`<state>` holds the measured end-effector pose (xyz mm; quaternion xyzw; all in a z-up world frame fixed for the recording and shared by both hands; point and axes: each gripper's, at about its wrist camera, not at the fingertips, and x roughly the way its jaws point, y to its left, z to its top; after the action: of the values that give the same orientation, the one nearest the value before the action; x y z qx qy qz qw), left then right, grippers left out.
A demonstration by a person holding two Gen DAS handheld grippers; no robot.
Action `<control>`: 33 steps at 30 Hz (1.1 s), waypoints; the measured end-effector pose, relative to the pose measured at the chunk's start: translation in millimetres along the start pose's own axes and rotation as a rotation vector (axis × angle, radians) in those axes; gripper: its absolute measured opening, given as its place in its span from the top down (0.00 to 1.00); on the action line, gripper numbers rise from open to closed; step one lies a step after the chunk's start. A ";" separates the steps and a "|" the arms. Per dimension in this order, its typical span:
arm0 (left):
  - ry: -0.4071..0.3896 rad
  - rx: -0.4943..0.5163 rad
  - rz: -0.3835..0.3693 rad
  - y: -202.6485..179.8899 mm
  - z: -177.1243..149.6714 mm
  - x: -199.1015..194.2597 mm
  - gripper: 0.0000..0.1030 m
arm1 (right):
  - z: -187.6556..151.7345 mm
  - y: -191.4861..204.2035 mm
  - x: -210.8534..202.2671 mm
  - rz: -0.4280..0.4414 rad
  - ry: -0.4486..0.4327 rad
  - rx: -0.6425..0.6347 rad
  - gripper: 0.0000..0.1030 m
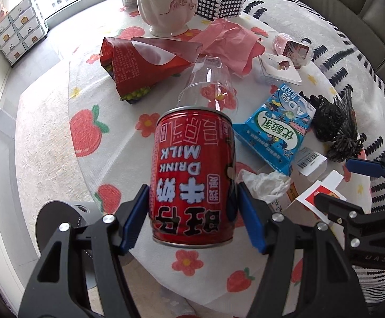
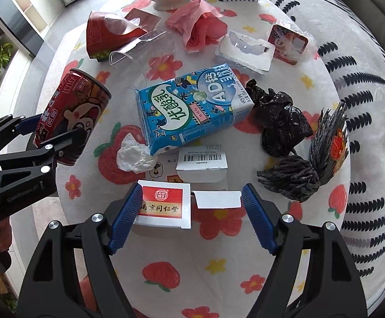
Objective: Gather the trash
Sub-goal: 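Grasp the white box with red label with the right tool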
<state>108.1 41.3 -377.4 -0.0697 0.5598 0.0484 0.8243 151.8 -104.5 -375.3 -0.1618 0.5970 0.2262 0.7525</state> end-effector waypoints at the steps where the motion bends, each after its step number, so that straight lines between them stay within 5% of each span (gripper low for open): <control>1: -0.001 -0.005 -0.002 1.2 -1.4 -1.7 0.36 | 0.2 0.8 2.8 0.001 0.002 0.000 0.27; 22: -0.016 -0.020 -0.008 18.9 -18.3 -19.4 0.36 | -28.4 -8.1 25.7 0.087 0.081 0.153 0.23; 33: -0.019 -0.019 -0.008 28.8 -25.8 -25.8 0.36 | -19.9 11.9 21.0 -0.041 -0.026 -0.002 0.23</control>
<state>70.5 65.2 -364.5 -0.0794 0.5513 0.0510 0.8289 132.9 -101.5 -400.1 -0.1720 0.5834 0.2133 0.7646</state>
